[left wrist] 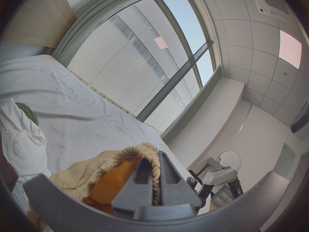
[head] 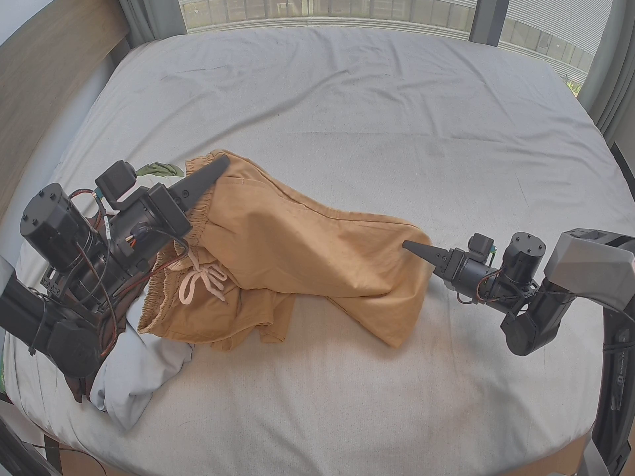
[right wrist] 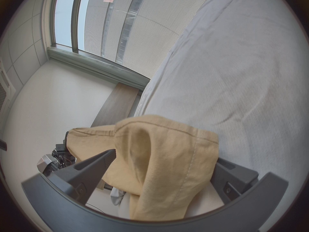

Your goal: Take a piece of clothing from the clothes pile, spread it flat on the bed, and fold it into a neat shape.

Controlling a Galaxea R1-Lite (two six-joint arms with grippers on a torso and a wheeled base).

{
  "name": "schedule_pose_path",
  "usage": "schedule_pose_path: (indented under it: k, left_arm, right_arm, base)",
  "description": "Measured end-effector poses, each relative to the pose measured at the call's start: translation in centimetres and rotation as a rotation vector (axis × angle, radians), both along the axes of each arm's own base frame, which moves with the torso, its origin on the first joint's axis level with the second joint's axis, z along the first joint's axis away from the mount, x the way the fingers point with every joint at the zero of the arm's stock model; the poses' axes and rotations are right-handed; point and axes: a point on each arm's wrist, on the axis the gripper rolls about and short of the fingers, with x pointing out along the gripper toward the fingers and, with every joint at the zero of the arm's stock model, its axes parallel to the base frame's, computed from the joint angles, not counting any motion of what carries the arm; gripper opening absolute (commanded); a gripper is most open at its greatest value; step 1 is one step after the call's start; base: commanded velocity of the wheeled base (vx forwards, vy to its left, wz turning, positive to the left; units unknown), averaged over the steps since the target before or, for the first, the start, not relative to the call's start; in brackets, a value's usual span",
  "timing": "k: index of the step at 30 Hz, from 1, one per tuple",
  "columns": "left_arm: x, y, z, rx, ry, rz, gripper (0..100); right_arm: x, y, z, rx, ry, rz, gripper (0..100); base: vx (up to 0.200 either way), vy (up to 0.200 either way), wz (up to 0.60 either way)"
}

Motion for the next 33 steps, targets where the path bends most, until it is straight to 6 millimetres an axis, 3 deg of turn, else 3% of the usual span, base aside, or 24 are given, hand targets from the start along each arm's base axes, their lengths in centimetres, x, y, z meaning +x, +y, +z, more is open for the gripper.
schedule_pose_path:
  k: [15,33]
  left_arm:
    - [0.1,0.2,-0.2,0.003,0.005,0.007,0]
    - [0.2,0.3,-0.2,0.005,0.007,0.013,0]
  right_arm:
    - [-1.4,-1.0,4.2,0.062,-0.033,-0.014,100]
    - [-2.4,0.6,5.6,0.081,-0.053,0.037,100]
  base:
    - [0.000,0.000,0.00]
    - [0.000,0.000,0.00]
